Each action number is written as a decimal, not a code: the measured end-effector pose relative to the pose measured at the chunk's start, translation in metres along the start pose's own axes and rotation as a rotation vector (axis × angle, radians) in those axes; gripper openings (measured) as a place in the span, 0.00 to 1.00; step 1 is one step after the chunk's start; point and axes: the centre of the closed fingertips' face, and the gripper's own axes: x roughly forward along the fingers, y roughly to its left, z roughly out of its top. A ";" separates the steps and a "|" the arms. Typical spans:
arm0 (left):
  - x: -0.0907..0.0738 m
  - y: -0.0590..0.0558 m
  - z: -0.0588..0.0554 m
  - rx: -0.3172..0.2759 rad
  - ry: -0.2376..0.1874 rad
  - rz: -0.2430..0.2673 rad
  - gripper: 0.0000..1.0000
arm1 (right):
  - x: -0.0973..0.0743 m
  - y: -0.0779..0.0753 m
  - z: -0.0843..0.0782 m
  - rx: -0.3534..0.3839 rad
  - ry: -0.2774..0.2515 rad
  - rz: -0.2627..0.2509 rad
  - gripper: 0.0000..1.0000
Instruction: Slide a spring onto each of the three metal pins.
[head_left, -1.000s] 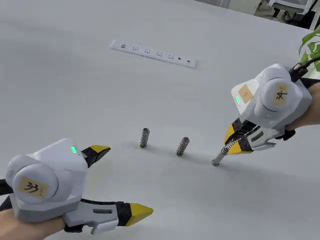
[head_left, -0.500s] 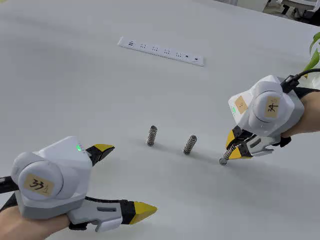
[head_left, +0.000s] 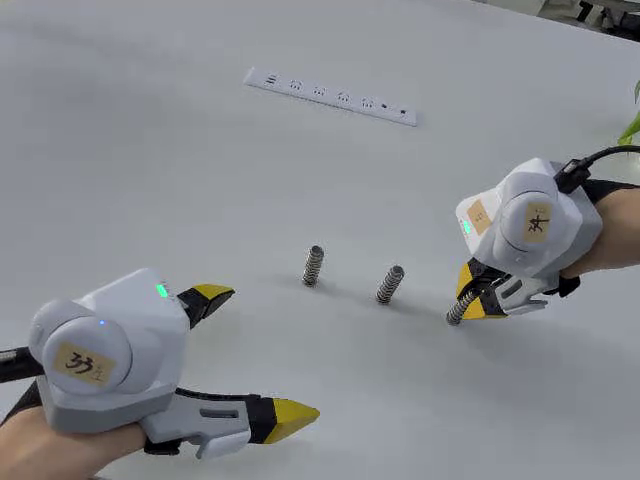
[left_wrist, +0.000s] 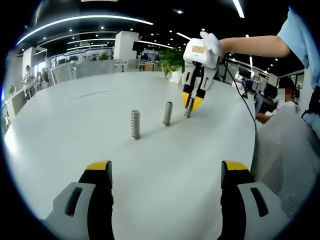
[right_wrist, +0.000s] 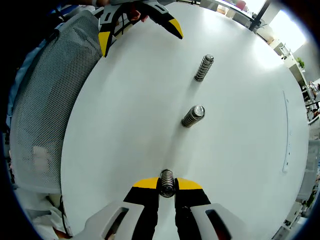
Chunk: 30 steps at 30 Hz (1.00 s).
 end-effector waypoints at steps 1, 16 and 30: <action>0.000 0.000 0.000 0.000 0.001 0.000 0.88 | 0.000 0.000 0.000 0.000 0.001 0.001 0.08; -0.003 0.000 0.001 0.000 -0.007 0.009 0.88 | 0.005 0.002 0.001 0.011 0.007 0.016 0.08; -0.001 -0.004 0.006 -0.004 -0.022 0.007 0.88 | 0.007 0.004 0.005 0.055 -0.051 -0.008 0.51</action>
